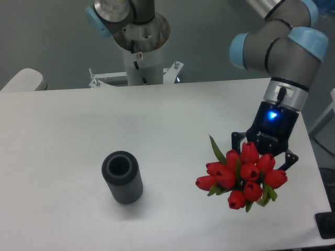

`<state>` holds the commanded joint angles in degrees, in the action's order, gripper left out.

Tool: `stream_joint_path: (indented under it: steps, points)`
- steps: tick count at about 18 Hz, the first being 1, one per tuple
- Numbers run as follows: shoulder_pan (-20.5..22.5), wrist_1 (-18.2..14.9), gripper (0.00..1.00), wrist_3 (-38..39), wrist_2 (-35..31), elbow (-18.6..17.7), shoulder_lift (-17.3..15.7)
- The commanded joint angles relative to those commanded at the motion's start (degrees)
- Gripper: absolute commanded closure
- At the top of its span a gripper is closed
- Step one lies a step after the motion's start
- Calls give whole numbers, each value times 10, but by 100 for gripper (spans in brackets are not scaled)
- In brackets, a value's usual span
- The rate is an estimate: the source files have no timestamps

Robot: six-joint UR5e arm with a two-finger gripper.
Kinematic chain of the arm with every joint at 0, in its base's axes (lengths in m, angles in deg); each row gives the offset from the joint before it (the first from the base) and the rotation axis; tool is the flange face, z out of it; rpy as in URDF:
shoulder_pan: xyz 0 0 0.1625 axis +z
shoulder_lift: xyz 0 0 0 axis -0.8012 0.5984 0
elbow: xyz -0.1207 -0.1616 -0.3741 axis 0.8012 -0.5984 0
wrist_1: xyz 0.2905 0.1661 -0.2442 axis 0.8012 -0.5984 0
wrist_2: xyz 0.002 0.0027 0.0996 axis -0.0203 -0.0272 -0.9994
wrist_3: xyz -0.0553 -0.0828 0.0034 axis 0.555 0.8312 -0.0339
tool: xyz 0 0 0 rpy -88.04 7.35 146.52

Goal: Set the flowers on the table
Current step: 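Lift the red tulip bouquet slightly with the gripper, holding it by the stems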

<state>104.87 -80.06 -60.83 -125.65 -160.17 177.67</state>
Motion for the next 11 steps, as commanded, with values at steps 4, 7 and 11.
stream_joint_path:
  steps: [4,7,11]
  points:
    - [-2,-1,60,1,-1,-1,0]
    - [-1,0,60,0,-1,-1,-1]
    - [4,-1,60,-25,-2,-2,-4]
